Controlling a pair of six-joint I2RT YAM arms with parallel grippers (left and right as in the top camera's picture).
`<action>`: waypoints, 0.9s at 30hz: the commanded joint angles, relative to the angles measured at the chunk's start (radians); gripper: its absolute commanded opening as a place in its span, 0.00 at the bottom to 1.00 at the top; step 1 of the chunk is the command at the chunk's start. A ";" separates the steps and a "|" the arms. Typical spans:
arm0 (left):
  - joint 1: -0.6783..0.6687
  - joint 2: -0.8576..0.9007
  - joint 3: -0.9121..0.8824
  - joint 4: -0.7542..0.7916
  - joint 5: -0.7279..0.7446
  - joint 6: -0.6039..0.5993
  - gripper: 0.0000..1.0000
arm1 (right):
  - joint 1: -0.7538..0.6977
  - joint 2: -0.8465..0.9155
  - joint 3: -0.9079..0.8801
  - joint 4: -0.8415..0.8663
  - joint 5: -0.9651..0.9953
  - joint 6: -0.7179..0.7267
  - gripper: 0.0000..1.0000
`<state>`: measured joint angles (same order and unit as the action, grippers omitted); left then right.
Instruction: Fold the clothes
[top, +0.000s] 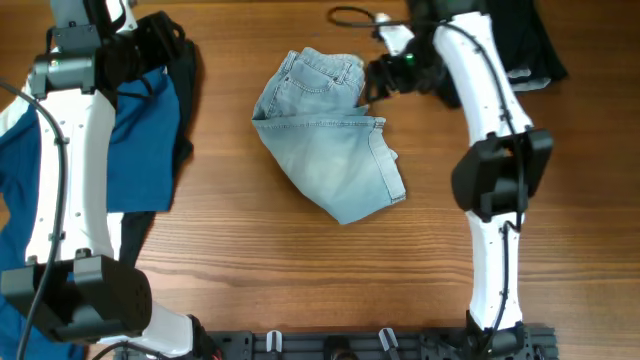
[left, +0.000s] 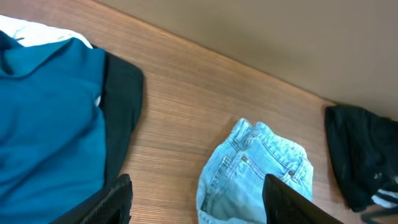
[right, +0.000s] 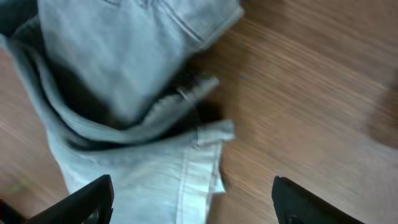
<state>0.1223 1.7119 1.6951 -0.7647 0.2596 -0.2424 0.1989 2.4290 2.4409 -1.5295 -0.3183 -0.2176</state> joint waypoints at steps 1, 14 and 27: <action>0.014 0.005 0.001 -0.004 -0.006 0.003 0.68 | 0.017 -0.009 -0.053 -0.026 -0.110 -0.157 0.82; 0.014 0.005 0.001 -0.034 -0.006 0.003 0.68 | 0.106 -0.009 -0.260 0.239 -0.150 -0.314 0.60; 0.069 0.005 0.001 -0.039 -0.025 0.002 0.69 | 0.396 -0.220 -0.259 0.051 -0.222 0.037 0.38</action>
<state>0.1589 1.7119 1.6951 -0.8017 0.2470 -0.2424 0.4561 2.2299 2.1807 -1.4998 -0.4500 -0.2577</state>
